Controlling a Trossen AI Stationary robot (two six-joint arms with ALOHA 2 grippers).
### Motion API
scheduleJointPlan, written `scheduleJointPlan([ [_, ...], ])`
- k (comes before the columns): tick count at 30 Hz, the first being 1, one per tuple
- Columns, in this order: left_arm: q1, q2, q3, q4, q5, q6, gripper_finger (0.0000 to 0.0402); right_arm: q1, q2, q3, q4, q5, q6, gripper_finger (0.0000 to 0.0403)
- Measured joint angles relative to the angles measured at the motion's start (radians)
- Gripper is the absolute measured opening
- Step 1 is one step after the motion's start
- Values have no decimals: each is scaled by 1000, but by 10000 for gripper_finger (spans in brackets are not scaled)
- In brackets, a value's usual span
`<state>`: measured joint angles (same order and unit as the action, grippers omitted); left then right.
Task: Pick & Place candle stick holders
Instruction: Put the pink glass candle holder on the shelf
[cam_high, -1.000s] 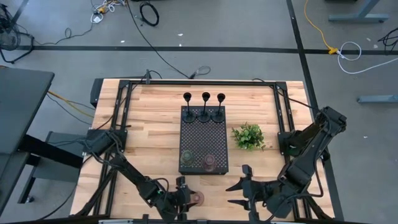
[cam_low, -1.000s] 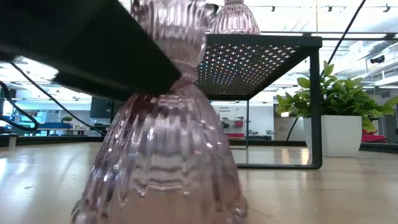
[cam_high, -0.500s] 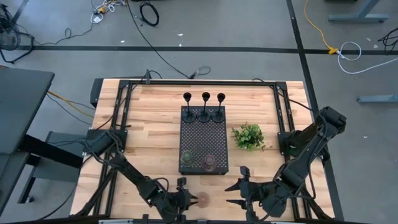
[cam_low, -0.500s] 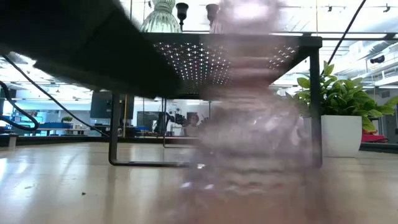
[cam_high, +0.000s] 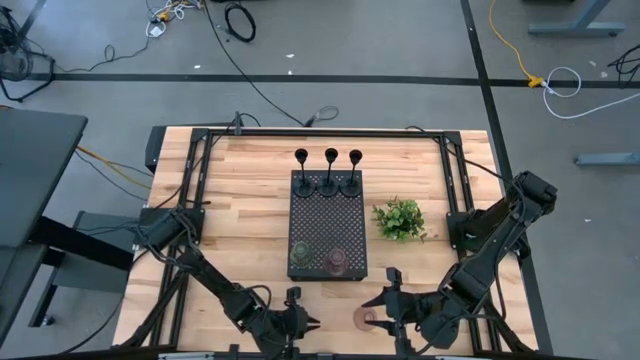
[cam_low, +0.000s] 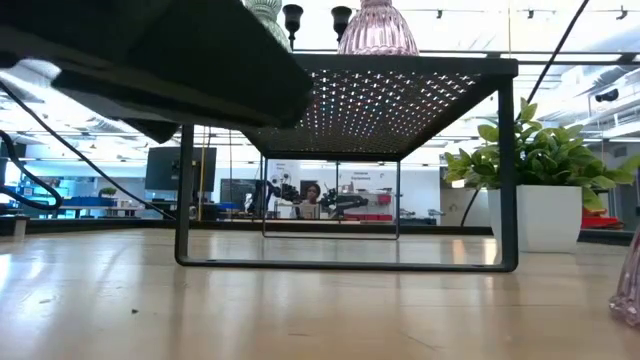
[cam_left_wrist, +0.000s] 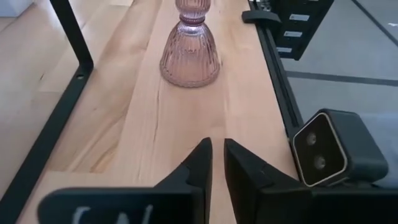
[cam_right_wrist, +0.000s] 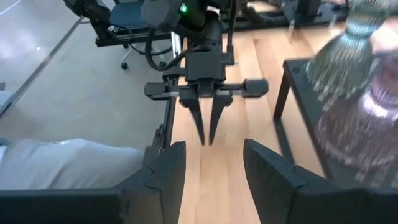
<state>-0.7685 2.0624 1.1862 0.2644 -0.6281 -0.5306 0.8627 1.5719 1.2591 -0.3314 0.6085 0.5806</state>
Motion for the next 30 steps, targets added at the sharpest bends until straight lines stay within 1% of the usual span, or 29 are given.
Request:
scheduleJointPlan([
  [3, 0, 0, 0, -1, -1, 0, 48, 1, 0, 0, -48, -41, 68, 162],
  [8, 0, 0, 0, -2, -1, 0, 50, 32, 0, -7, -182, -87, 248, 162],
  [12, 0, 0, 0, -2, -2, 0, 50, 69, -1, -60, -184, -122, 365, 162],
  [15, 0, 0, 0, -2, -3, 1, 50, 95, -1, -136, -119, -129, 453, 162],
  [20, 0, 0, 0, -2, -3, 0, 50, 126, -1, -275, 61, -127, 504, 162],
  [25, 0, 0, 0, -2, -3, 0, 50, 132, 0, -398, 273, -110, 495, 162],
  [30, 0, 0, 0, -2, -2, 1, 50, 132, 2, -478, 374, -90, 485, 162],
])
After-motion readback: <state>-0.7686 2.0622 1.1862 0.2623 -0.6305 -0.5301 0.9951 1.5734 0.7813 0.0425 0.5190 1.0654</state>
